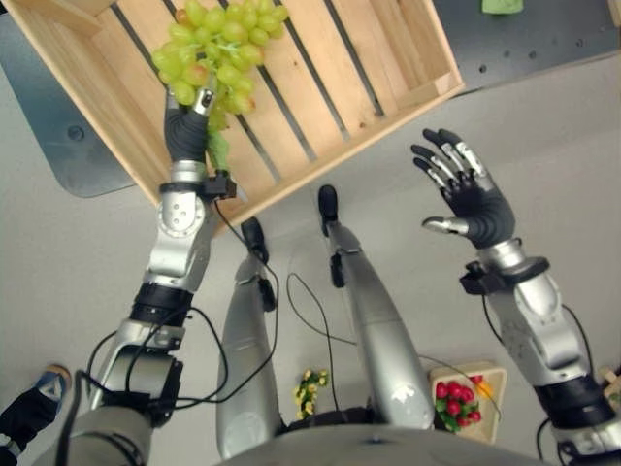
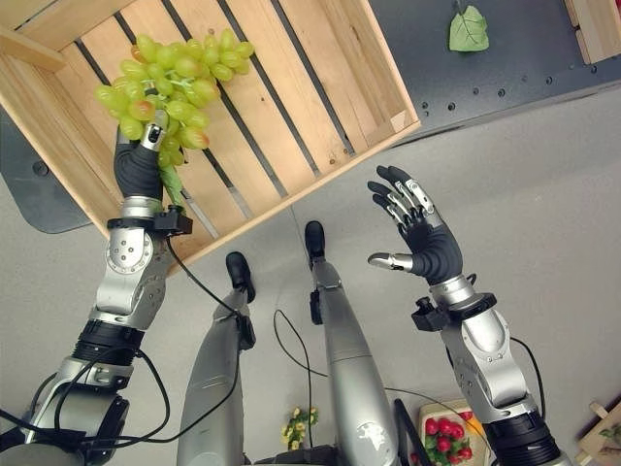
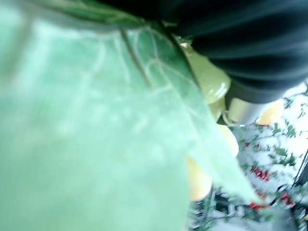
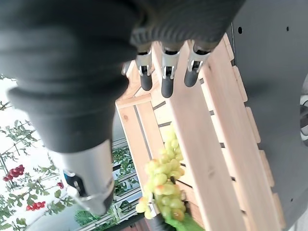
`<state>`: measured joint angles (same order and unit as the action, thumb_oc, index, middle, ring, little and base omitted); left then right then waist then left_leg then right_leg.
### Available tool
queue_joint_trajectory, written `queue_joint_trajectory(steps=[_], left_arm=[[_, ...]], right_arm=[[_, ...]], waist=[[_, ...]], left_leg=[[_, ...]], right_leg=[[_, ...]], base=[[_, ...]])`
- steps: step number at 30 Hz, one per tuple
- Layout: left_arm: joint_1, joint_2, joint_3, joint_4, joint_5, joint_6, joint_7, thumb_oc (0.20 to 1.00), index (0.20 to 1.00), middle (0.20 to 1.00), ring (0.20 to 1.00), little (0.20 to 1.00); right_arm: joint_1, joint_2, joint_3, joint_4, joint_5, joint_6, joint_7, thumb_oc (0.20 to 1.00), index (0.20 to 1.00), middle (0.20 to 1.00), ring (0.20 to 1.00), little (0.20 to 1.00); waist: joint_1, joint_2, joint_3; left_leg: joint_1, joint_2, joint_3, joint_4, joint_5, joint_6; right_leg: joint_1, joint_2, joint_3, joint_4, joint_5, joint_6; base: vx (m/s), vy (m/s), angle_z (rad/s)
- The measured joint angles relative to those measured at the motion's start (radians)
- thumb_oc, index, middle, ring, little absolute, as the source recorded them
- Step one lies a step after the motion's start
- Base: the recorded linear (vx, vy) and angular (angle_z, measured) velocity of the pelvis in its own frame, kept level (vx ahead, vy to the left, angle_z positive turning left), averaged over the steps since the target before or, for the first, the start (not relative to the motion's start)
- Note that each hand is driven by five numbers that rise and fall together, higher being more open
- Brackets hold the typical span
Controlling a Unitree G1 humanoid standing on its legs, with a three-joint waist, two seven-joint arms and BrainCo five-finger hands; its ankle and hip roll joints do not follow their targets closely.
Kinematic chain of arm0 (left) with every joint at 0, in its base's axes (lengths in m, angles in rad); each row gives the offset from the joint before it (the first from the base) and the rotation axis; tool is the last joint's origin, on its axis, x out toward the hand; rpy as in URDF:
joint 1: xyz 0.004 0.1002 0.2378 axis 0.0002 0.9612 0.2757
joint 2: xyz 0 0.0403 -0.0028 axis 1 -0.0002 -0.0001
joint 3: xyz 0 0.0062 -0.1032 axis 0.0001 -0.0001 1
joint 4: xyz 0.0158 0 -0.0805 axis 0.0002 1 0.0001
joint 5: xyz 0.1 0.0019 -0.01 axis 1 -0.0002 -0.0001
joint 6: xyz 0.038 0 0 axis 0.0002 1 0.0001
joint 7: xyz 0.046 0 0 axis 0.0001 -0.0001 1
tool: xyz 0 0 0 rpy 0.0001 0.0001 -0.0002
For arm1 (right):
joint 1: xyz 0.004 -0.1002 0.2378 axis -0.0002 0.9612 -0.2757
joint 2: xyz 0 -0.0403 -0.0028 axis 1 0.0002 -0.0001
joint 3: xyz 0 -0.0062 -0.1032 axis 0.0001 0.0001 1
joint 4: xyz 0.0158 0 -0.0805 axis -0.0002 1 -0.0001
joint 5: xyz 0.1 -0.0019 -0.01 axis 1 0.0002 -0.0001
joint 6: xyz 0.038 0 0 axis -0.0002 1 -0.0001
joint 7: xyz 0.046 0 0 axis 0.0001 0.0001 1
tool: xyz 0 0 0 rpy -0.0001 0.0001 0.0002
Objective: Pick up the fruits from the basket on one side to the basket on the other side
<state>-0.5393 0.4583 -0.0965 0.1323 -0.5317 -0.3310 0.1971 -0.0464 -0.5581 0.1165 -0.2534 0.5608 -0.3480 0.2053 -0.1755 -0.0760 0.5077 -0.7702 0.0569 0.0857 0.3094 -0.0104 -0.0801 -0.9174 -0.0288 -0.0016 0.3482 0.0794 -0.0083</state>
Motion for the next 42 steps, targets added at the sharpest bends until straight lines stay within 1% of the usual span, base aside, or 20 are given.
queue_joint_trajectory(steps=[7, 9, 13, 16, 21, 22, 24, 28, 34, 38, 39, 42], left_arm=[[-0.002, -0.004, -0.001, -0.044, -0.035, -0.030, -0.030, 0.200, 0.200, 0.200, 0.200, 0.200], [0.000, -0.004, -0.001, -0.051, -0.042, -0.030, -0.035, 0.200, 0.200, 0.200, 0.200, 0.200], [0.006, -0.004, 0.001, -0.069, -0.050, -0.030, -0.047, 0.200, 0.200, 0.200, 0.200, 0.200], [0.006, -0.009, 0.001, -0.088, -0.055, -0.049, -0.059, 0.200, 0.200, 0.200, 0.200, 0.200], [0.037, -0.034, 0.001, -0.168, -0.108, -0.057, -0.082, 0.200, 0.200, 0.200, 0.200, 0.200], [0.046, -0.051, 0.001, -0.194, -0.120, -0.060, -0.091, 0.200, 0.200, 0.200, 0.200, 0.200], [0.053, -0.051, 0.002, -0.231, -0.133, -0.062, -0.102, 0.200, 0.200, 0.200, 0.200, 0.200], [0.064, -0.058, 0.002, -0.274, -0.171, -0.079, -0.126, 0.200, 0.200, 0.200, 0.200, 0.200], [0.113, -0.066, 0.005, -0.318, -0.218, -0.080, -0.164, 0.200, 0.200, 0.200, 0.200, 0.200], [0.149, -0.075, 0.010, -0.345, -0.239, -0.080, -0.186, 0.200, 0.200, 0.200, 0.200, 0.200], [0.163, -0.095, 0.006, -0.347, -0.245, -0.080, -0.196, 0.200, 0.200, 0.200, 0.200, 0.200], [0.202, -0.095, 0.011, -0.365, -0.248, -0.080, -0.213, 0.200, 0.200, 0.200, 0.200, 0.200]], right_arm=[[-0.003, -0.005, 0.005, 0.003, -0.002, -0.001, -0.004, 1.000, 1.000, 1.000, 1.000, 1.000], [-0.003, -0.005, 0.006, 0.003, -0.002, -0.001, -0.004, 1.000, 1.000, 1.000, 1.000, 1.000], [-0.009, -0.005, 0.014, 0.003, -0.002, -0.001, 0.003, 1.000, 1.000, 1.000, 1.000, 1.000], [-0.015, -0.005, 0.014, 0.003, -0.001, -0.001, 0.006, 1.000, 1.000, 1.000, 1.000, 1.000], [-0.018, -0.005, 0.014, 0.003, 0.000, -0.001, 0.008, 1.000, 1.000, 1.000, 1.000, 1.000], [-0.018, -0.005, 0.014, 0.003, 0.000, -0.001, 0.008, 1.000, 1.000, 1.000, 1.000, 1.000], [-0.019, -0.005, 0.014, 0.003, 0.000, -0.001, 0.008, 1.000, 1.000, 1.000, 1.000, 1.000], [-0.019, -0.005, 0.013, 0.002, 0.001, -0.001, 0.008, 1.000, 1.000, 1.000, 1.000, 1.000], [-0.019, -0.005, 0.012, 0.002, 0.002, 0.000, 0.009, 1.000, 1.000, 1.000, 1.000, 1.000], [-0.017, -0.003, 0.008, 0.020, 0.001, 0.000, 0.006, 1.000, 1.000, 1.000, 1.000, 1.000], [0.001, -0.004, -0.004, 0.026, 0.001, -0.001, 0.004, 1.000, 1.000, 1.000, 1.000, 1.000], [0.019, -0.004, -0.026, 0.036, 0.001, -0.001, 0.004, 1.000, 1.000, 1.000, 1.000, 1.000]], waist=[[0.000, 0.000, 0.000], [0.001, 0.000, 0.000], [0.003, 0.000, 0.000], [0.007, 0.000, 0.000], [0.011, 0.000, 0.000], [0.018, 0.001, 0.000], [0.026, 0.001, 0.000], [0.028, 0.001, -0.001], [0.032, 0.003, -0.003], [0.041, 0.013, -0.008], [0.047, 0.027, -0.032], [0.058, 0.053, -0.088]], left_leg=[[0.066, -0.001, 0.005, -0.035, 0.004, -0.004], [0.077, -0.003, 0.008, -0.037, 0.004, -0.003], [0.108, -0.007, 0.013, -0.044, 0.004, -0.003], [0.127, -0.008, 0.013, -0.047, 0.005, -0.001], [0.168, -0.010, 0.014, -0.063, 0.006, 0.001], [0.185, -0.010, 0.014, -0.072, 0.007, 0.001], [0.200, -0.010, 0.014, -0.075, 0.007, 0.001], [0.226, -0.010, 0.011, -0.076, 0.007, 0.002], [0.284, -0.011, 0.008, -0.095, 0.008, 0.002], [0.347, -0.011, 0.000, -0.120, 0.010, 0.001], [0.355, -0.012, -0.006, -0.126, 0.009, 0.001], [0.360, -0.012, -0.008, -0.150, 0.011, 0.002]], right_leg=[[0.057, 0.000, -0.001, -0.019, 0.001, 0.000], [0.067, -0.001, -0.001, -0.021, 0.003, -0.005], [0.097, -0.004, 0.003, -0.025, 0.000, -0.001], [0.115, -0.006, 0.003, -0.027, -0.002, 0.000], [0.151, -0.006, 0.003, -0.035, -0.002, 0.000], [0.167, -0.007, 0.003, -0.037, -0.004, -0.001], [0.179, -0.007, 0.003, -0.037, -0.007, -0.003], [0.207, -0.008, -0.001, -0.037, -0.010, -0.003], [0.258, -0.010, -0.008, -0.037, -0.022, -0.007], [0.314, -0.011, -0.014, -0.038, -0.035, -0.008], [0.323, -0.011, -0.020, -0.039, -0.042, -0.006], [0.324, -0.014, -0.032, -0.042, -0.052, -0.008]], base=[[-0.01, 0.018, -0.01], [0.00, 0.021, -0.01], [0.00, 0.000, 0.00], [0.00, 0.000, 0.00], [0.00, 0.000, 0.00], [0.00, 0.000, 0.00], [0.00, 0.000, 0.00], [0.01, -0.001, 0.00], [0.02, 0.001, 0.02], [0.05, 0.001, 0.06], [0.06, 0.009, 0.10], [0.07, 0.013, 0.11]])
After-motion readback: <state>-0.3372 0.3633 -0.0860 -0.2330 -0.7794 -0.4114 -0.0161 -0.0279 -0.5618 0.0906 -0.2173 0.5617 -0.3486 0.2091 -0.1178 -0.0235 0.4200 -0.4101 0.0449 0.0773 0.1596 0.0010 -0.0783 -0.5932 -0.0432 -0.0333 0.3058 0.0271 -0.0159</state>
